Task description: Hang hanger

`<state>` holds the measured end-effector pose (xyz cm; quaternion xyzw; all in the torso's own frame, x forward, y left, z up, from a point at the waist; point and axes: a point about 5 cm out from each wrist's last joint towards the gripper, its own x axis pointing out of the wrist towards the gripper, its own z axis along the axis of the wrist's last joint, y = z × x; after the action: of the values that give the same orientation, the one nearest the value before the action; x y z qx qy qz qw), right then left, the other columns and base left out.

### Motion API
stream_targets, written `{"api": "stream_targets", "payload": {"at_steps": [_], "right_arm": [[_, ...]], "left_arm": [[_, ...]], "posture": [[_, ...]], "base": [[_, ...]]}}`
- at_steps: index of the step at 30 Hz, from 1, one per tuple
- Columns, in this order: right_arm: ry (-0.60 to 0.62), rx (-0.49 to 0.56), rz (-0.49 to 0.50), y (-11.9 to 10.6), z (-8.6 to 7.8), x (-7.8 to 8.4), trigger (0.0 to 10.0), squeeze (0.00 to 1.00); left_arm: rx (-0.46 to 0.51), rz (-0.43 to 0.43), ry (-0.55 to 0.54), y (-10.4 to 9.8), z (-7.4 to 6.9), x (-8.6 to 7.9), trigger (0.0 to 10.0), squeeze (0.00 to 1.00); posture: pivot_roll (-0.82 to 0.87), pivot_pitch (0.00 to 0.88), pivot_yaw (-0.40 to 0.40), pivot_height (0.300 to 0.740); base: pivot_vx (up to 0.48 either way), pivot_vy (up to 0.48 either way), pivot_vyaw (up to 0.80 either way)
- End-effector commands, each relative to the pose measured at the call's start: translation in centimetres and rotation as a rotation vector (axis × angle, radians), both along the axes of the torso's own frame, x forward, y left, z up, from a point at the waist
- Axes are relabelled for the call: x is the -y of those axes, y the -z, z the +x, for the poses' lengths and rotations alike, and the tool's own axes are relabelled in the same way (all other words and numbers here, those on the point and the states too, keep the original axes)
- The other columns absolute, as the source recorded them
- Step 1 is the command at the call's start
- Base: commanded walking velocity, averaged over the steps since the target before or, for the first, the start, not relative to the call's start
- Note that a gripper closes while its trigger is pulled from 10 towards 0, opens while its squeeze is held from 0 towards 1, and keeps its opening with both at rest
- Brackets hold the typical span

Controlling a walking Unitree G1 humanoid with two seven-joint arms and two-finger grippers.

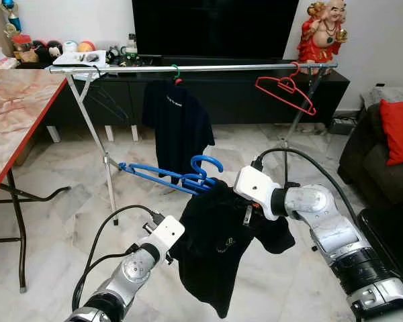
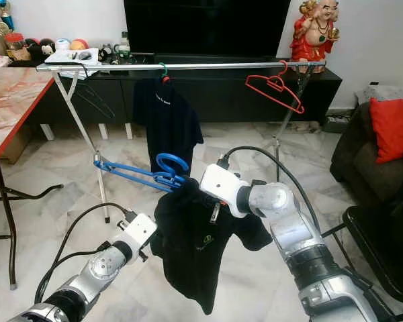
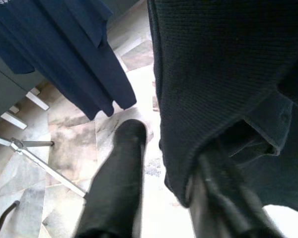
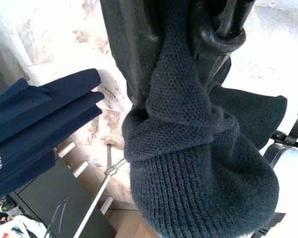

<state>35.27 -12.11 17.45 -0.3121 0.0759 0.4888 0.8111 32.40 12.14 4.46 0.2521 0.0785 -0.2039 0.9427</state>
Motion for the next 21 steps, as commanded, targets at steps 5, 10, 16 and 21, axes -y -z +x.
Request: {"api": "stream_targets", "payload": {"at_steps": [5, 10, 16, 21], "right_arm": [[-0.011, 0.034, 0.018, -0.84, -0.14, -0.04, 0.0, 0.0], [-0.009, 0.033, 0.02, -0.83, -0.14, -0.09, 0.0, 0.0], [-0.004, 0.029, 0.022, -0.73, -0.12, -0.03, 0.0, 0.0], [0.005, 0.024, 0.025, -0.53, -0.11, 0.31, 0.0, 0.0]], "left_arm": [[-0.002, -0.006, 0.003, -0.04, 0.08, -0.01, 0.0, 0.0], [-0.006, -0.009, 0.001, 0.01, 0.06, -0.08, 0.0, 0.0], [-0.011, -0.015, 0.005, 0.02, 0.04, -0.01, 0.0, 0.0], [-0.043, -0.004, 0.016, 0.51, -0.25, -0.13, 0.0, 0.0]], "posture": [[0.03, 0.039, -0.044, 0.74], [0.03, 0.037, -0.043, 0.74], [0.03, 0.037, -0.043, 0.74], [0.03, 0.035, -0.042, 0.74]], "base": [[0.0, 0.0, 0.0], [0.0, 0.0, 0.0], [0.0, 0.0, 0.0], [0.0, 0.0, 0.0]]}}
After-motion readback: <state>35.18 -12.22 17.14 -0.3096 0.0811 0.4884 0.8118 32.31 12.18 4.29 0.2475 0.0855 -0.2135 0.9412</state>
